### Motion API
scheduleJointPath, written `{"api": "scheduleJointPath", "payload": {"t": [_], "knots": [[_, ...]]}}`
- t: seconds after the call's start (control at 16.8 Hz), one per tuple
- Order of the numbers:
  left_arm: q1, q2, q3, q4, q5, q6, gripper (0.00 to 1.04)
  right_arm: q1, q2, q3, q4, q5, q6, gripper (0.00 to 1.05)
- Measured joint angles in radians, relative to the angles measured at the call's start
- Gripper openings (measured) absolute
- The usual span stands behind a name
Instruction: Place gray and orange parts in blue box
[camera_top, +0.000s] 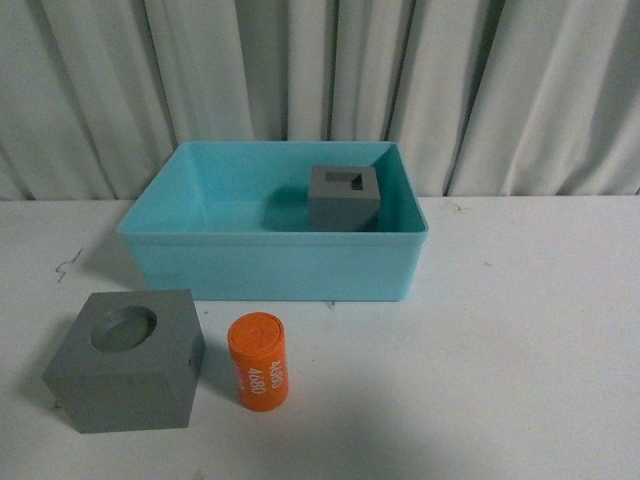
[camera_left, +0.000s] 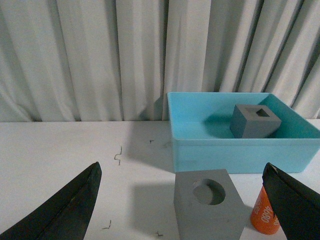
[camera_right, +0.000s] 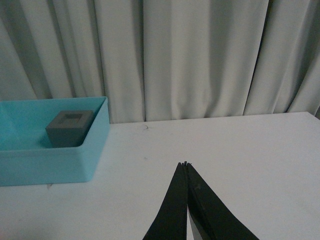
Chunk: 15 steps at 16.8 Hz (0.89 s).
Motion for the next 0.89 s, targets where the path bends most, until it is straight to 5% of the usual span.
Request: {"api": "scheduleJointPath", "payload": {"t": [0.89], "knots": [[0.000, 0.000, 0.000, 0.000, 0.000, 0.000, 0.98, 0.000, -0.324, 0.000, -0.314, 0.000, 0.000, 0.02]]}}
